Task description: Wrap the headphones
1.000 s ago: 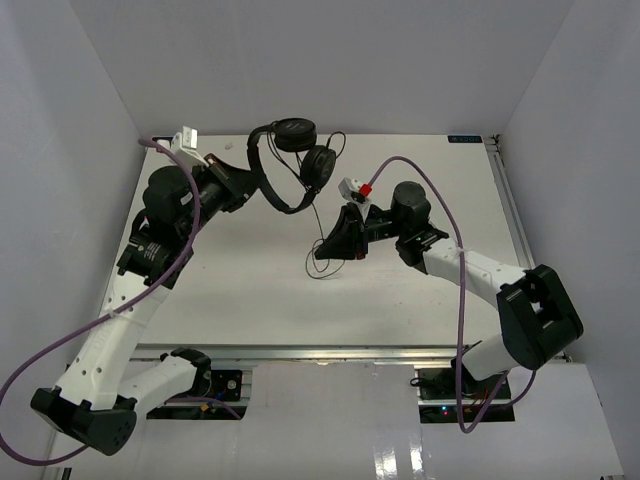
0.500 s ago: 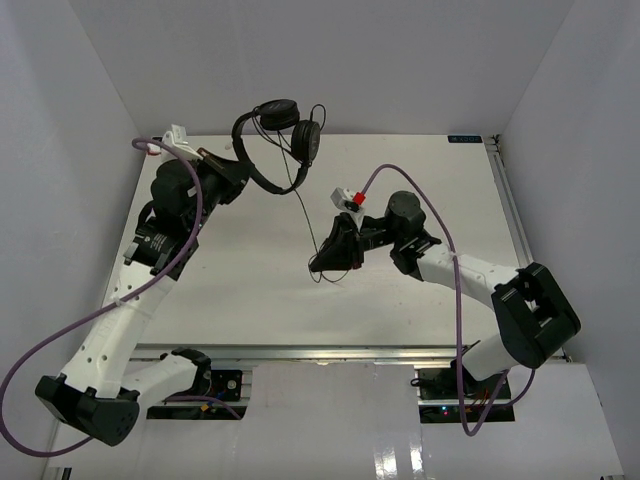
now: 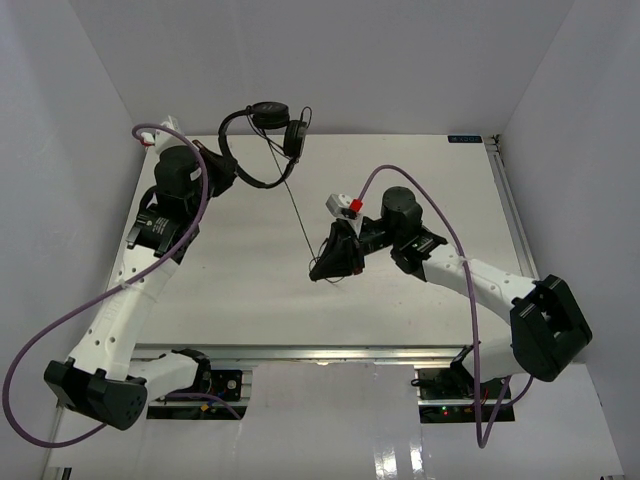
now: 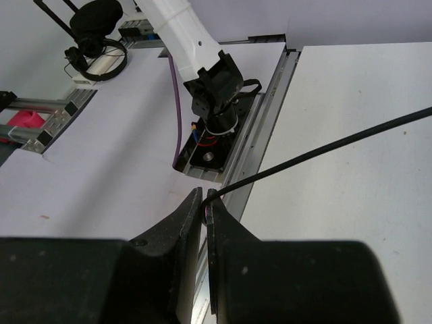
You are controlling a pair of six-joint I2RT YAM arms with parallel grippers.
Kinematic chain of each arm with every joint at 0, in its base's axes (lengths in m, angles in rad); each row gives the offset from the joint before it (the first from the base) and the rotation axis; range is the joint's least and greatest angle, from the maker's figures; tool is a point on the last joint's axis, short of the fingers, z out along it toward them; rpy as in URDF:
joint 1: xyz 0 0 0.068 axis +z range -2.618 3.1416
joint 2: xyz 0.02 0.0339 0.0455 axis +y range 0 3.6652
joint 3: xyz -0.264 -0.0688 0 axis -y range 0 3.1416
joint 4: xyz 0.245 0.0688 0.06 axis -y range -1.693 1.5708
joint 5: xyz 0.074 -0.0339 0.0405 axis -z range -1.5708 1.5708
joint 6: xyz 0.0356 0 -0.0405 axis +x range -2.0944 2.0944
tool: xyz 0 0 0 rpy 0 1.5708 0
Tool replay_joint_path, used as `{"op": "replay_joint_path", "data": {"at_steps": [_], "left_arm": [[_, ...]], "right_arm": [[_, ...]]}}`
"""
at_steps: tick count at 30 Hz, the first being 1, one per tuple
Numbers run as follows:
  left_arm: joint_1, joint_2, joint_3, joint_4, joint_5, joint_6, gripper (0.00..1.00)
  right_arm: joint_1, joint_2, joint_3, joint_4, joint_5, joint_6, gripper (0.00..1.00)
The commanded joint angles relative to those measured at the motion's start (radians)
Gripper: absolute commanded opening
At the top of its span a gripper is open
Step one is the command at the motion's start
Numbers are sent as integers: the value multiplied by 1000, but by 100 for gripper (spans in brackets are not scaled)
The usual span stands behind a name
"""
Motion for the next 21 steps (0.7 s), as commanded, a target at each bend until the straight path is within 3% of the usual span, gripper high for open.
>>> {"op": "replay_joint_path", "data": {"at_steps": [1,7,15,21], "left_arm": [[50,-22,2,24,-26,48,0],[70,-15,-28,10,-33,114,0],[76,4,-70,-14,-36,235,0],[76,39,-93,-61,-6,354,0]], "right_arm": [[8,-53,88,-257,-6,-205,11],[9,-71,227,-705,55,-550,10],[9,-52,396,-1052,263,-844,8],[19,14,614,-1294,510,-1061,8]]}}
